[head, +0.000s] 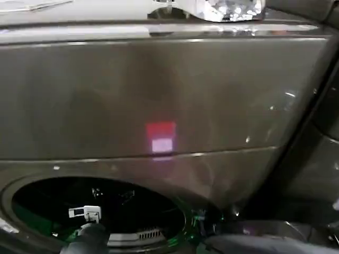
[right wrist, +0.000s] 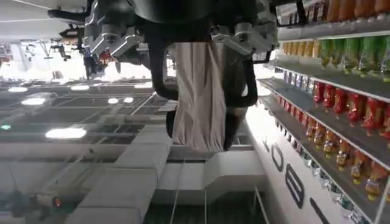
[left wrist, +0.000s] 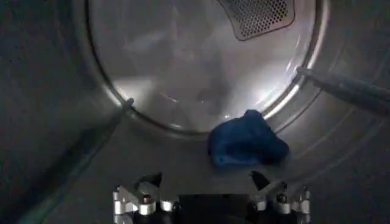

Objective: Grasp the clothes from the dryer.

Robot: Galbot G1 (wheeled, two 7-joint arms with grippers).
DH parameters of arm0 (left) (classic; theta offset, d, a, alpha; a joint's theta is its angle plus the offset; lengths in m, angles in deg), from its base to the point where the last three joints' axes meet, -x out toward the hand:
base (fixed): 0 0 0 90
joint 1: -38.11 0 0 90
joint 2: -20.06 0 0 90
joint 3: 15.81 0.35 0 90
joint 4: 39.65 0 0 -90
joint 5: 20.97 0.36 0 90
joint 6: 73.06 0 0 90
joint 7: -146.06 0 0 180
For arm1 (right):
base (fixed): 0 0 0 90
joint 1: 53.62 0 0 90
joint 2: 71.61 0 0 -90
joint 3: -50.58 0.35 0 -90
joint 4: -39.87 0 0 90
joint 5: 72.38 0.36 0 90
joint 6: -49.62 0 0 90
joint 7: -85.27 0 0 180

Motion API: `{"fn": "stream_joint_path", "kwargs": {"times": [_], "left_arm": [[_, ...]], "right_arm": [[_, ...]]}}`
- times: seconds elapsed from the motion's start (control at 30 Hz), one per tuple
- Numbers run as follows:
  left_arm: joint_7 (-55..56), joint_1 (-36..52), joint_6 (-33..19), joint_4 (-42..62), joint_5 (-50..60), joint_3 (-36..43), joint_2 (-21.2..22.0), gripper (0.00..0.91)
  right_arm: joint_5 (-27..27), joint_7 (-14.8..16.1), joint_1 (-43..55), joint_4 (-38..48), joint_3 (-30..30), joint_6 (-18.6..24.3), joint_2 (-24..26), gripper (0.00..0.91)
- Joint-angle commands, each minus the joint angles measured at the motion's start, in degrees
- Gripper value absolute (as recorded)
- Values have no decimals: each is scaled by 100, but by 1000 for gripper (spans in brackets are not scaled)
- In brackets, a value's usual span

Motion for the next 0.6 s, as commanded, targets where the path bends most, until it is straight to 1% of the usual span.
{"fn": "stream_joint_path", "kwargs": {"times": [0.03,0.07,0.17,0.33,0.37,0.47,0.53,0.6], "left_arm": [[235,1654,-431,1829,-163,-105,89,907],[255,1895,-480,2059,-299,-121,82,907],[212,2451,-726,2652,-234,-117,55,907],[-25,3119,-968,3619,-297,-156,44,907],[-43,3247,-1217,3987,-274,-141,31,907],[-31,3675,-1726,4700,-236,-173,75,907],[-35,4055,-2154,5540,-224,-224,116,907],[-75,4293,-2364,5946,-187,-257,151,907]], "right_arm": [[-12,27,-27,39,2,23,17,907],[-12,29,-34,45,-4,45,23,907],[-12,30,-21,62,-32,60,49,907],[-17,40,-10,53,-86,71,32,907],[-18,42,-11,54,-92,74,33,907],[-18,44,-9,54,-96,71,44,907],[-17,45,0,34,-115,70,30,907],[-18,47,-5,40,-125,75,20,907]]}}
